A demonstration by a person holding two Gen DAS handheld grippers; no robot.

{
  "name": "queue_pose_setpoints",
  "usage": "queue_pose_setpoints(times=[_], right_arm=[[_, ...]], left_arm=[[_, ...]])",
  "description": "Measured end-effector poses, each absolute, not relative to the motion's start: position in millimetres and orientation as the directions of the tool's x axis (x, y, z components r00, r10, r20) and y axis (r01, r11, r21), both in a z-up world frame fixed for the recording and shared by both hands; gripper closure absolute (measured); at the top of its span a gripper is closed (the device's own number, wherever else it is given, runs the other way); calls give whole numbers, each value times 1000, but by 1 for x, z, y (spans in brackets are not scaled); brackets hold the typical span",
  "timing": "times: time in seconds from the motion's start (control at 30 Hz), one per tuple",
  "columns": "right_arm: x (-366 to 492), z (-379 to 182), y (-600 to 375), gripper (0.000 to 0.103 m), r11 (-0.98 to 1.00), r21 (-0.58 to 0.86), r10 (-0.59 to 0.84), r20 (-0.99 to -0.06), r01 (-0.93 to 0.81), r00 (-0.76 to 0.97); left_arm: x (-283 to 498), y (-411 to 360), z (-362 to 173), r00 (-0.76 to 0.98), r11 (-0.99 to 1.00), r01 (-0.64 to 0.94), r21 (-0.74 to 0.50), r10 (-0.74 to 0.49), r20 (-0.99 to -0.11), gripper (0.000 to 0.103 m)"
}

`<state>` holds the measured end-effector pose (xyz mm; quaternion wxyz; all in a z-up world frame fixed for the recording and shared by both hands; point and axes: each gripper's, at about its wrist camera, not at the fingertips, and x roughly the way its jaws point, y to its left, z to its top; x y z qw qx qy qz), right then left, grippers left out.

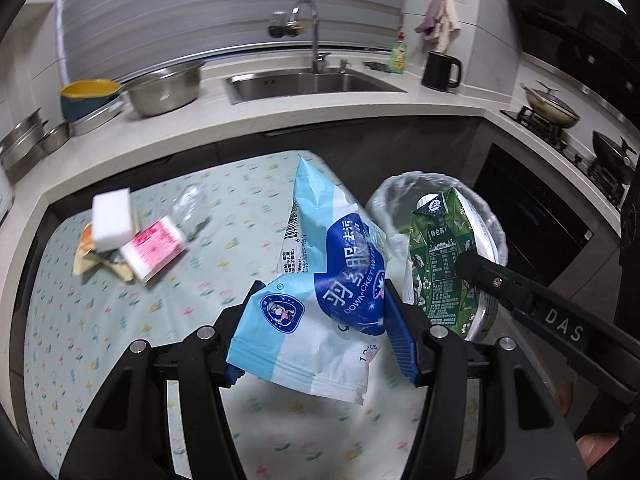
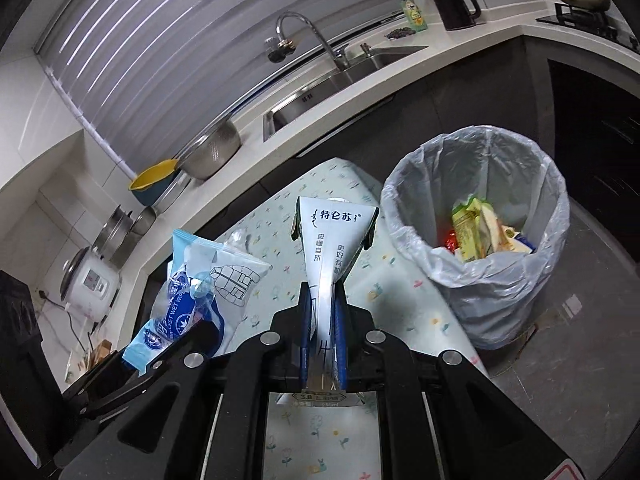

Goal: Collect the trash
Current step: 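Carry the wipes pack and milk carton over the trash bin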

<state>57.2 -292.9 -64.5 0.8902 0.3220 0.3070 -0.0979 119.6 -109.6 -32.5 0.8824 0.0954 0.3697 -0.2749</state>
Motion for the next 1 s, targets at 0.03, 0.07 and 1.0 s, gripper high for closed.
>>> queue_pose_setpoints(times=[0.03,0.07,1.0], right_arm=[[54,-63,-301,92,770,512,10,-607,382,794],[51,-61,-308,92,766,510,-3,-606,391,796],[59,-73,-455,92,696,440,-203,-636,567,744]], left_arm=[[118,-119,-32,573,823,568,-33,-423,-702,48],[117,-126,-31,570,815,578,-31,-431,-700,48],[156,-304,-63,455,675,738,-4,-502,-735,44]])
